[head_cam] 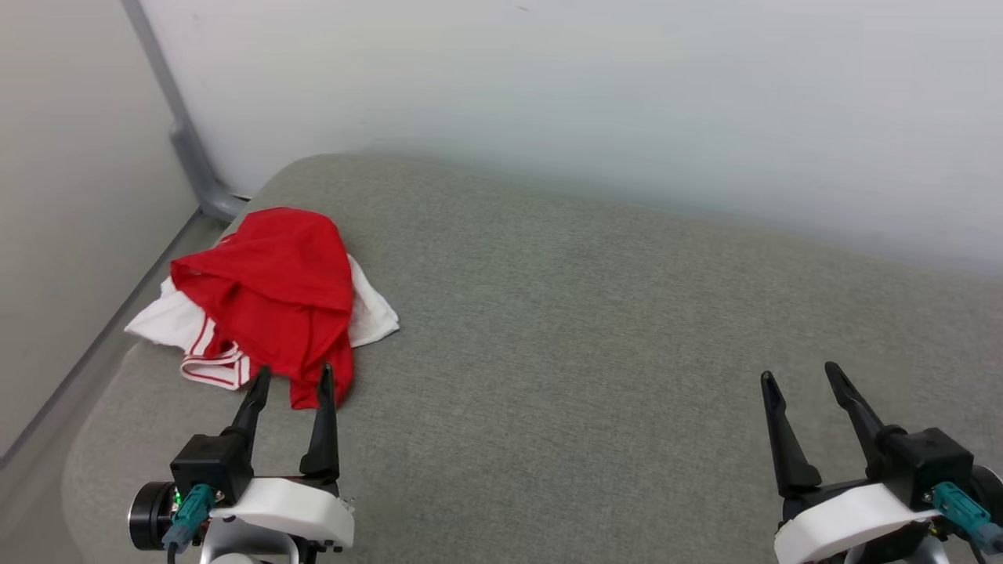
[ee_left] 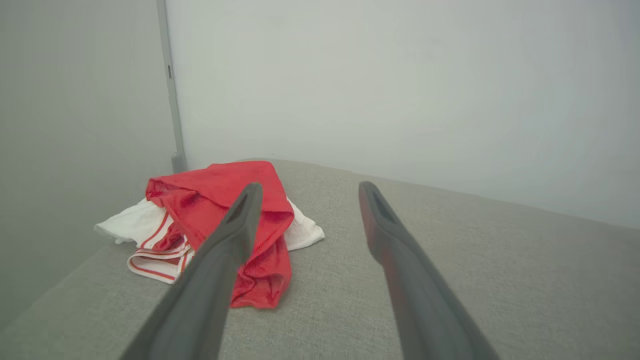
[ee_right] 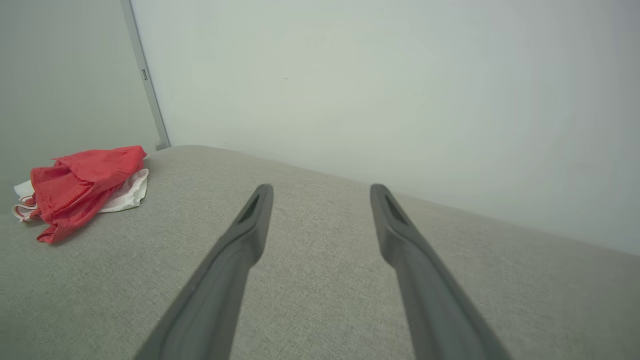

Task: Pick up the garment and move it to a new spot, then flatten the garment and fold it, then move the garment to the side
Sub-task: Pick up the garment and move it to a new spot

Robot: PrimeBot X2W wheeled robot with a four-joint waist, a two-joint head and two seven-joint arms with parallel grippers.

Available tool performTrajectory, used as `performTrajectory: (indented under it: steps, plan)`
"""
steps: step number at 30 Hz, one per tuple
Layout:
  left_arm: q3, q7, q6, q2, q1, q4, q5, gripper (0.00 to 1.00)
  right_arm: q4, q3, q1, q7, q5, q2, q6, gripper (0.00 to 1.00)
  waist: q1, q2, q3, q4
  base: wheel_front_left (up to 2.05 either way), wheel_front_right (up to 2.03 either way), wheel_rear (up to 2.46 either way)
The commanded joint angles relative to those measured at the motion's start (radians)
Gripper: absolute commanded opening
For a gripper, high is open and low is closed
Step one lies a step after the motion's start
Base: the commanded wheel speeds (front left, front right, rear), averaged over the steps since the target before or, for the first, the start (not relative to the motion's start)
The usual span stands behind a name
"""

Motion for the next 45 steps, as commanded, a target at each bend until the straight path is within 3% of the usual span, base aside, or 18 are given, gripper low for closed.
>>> performTrajectory:
  steps: [1,13,26,32,37,45]
  plan:
    - [0.003,-0.002,-0.003,-0.001,0.006,-0.001,-0.004,1.00,0.001,0.001,-0.010,-0.004,0.000,0.001,-0.001,1.00,0.0000,0.0000,0.000,0.032,0.00,0.00,0.00]
    - [0.034,-0.002,-0.003,-0.003,0.013,0.006,0.013,1.00,0.021,0.039,-0.032,-0.012,0.013,0.001,-0.001,1.00,0.0000,0.0000,0.000,0.138,0.00,0.00,0.00]
    - [0.057,-0.002,-0.023,0.002,-0.067,0.051,-0.003,1.00,-0.003,0.042,-0.074,0.005,-0.020,0.001,-0.001,1.00,0.0000,0.0000,0.055,0.126,0.00,0.00,0.00]
    - [0.087,-0.001,-0.035,0.049,-0.213,0.122,-0.051,1.00,-0.031,0.044,-0.128,0.032,-0.066,0.000,-0.001,1.00,0.0000,0.0000,0.133,0.069,0.00,0.00,0.00]
    - [0.111,0.055,-0.040,0.119,-0.372,0.190,-0.114,1.00,-0.053,0.038,-0.171,0.046,-0.094,0.001,-0.001,1.00,0.0000,0.0000,0.213,0.019,0.00,0.00,0.00]
    - [0.094,0.277,-0.045,0.242,-0.634,0.316,-0.245,1.00,-0.086,0.028,-0.232,0.055,-0.119,0.000,-0.001,1.00,0.0000,0.0000,0.358,-0.032,0.00,0.00,0.00]
